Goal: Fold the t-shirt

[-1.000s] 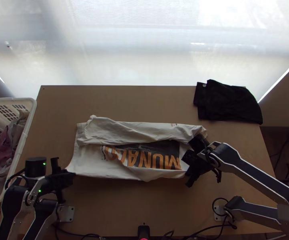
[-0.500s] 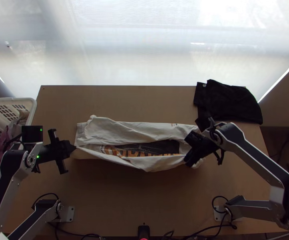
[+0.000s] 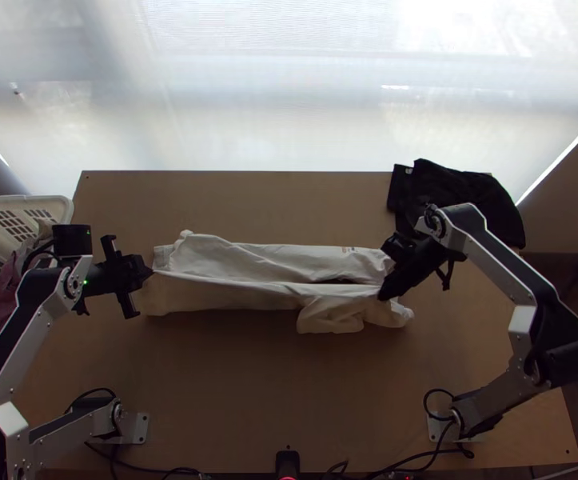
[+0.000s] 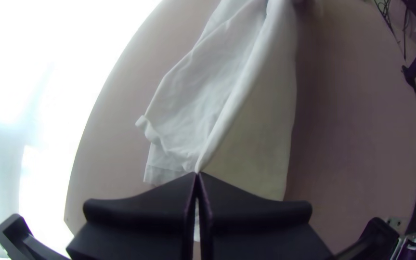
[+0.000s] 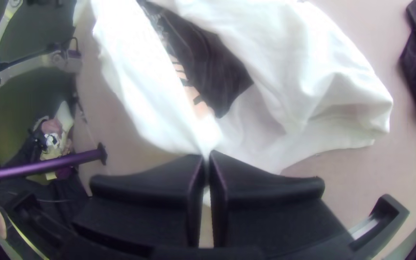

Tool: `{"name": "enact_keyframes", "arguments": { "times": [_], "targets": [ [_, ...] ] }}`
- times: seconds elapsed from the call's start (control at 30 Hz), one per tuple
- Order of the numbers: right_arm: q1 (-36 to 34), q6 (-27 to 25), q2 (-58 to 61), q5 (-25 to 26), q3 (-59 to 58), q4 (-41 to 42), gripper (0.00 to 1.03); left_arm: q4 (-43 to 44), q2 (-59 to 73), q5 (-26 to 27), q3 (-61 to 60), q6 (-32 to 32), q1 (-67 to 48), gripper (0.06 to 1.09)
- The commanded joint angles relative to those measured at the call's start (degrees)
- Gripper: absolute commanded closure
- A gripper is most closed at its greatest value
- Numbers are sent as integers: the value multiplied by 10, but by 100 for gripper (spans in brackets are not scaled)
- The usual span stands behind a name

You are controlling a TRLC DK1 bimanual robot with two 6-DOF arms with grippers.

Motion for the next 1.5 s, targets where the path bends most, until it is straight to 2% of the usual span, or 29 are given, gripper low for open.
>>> {"name": "enact_keyframes", "arguments": {
  "times": [0.0, 0.23, 0.7, 0.9, 1.17, 1.4, 1.43, 1.47],
  "targets": [
    [-49, -27, 78, -2, 41, -23, 100, 33, 32, -4, -21, 15, 7, 105],
    [-75, -17, 134, -11, 106, -6, 100, 117, 60, -15, -31, 13, -4, 105],
    [24, 19, 165, -9, 199, -11, 100, 191, 131, -44, 14, -22, -89, 105],
    [4, 22, 196, 4, 195, -10, 100, 217, 156, -52, -19, -5, -102, 105],
    [-29, 16, 211, 24, 193, -1, 100, 249, 182, -53, -36, 42, -50, 105],
    [-27, 19, 215, 38, 197, 2, 99, 278, 189, -52, -33, 42, -29, 105],
    [-25, 21, 216, 38, 201, 2, 91, 293, 190, -52, -34, 33, -30, 100],
    [-24, 28, 215, 38, 203, 2, 82, 306, 190, -52, -34, 22, -32, 82]
  ]
}}
